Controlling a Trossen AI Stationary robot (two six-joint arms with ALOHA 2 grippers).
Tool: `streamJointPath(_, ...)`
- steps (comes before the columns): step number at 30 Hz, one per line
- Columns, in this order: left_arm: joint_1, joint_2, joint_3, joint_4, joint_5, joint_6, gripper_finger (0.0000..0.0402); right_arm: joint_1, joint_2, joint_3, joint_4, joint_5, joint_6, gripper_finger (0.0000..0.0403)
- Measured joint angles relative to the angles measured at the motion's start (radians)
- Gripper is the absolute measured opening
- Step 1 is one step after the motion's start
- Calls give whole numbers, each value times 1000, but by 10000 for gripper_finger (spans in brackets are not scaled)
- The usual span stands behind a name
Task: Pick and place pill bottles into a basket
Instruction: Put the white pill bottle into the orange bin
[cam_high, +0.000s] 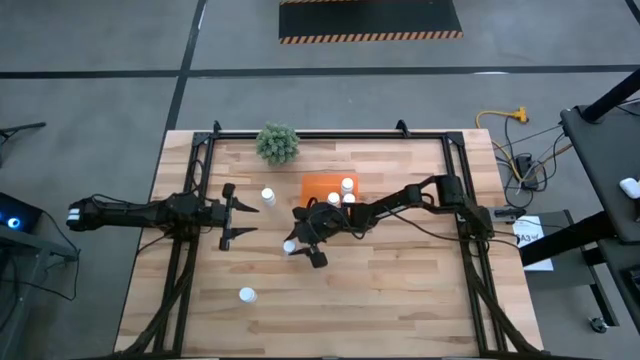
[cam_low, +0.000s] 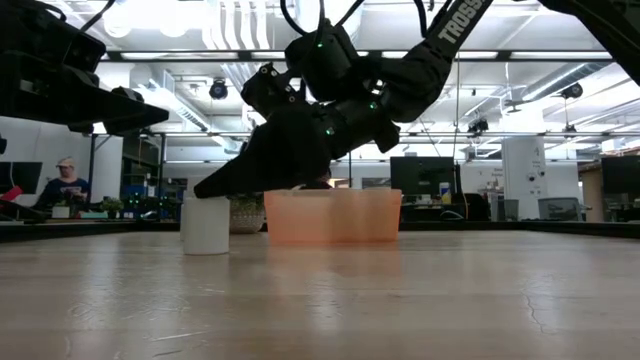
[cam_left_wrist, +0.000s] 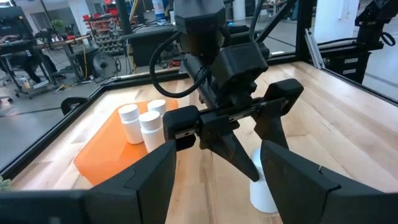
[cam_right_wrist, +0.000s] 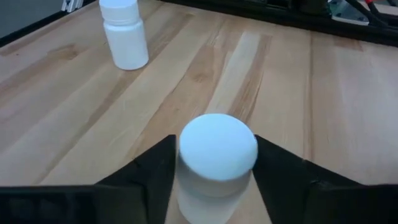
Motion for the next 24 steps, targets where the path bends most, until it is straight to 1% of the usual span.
streamJointPath(4, 0, 1, 0, 0, 0, 0, 217, -1, -1, 0, 1, 3, 19, 144)
streamJointPath(8, 0, 0, 0, 0, 0, 0, 217, -6, -19, 0, -3, 6, 67, 144)
streamJointPath(12, 0, 1, 0, 0, 0, 0, 217, -13, -59, 0, -18, 7, 74, 144)
streamJointPath(17, 0, 0, 0, -1, 0, 0, 217, -22, -146, 0, -114, 29, 72, 144)
streamJointPath(22, 0, 1, 0, 0, 0, 0, 217, -36, -230, -1, -243, 93, 39, 144)
streamJointPath(24, 0, 0, 0, 0, 0, 0, 217, -46, -261, -13, -255, 105, 37, 144)
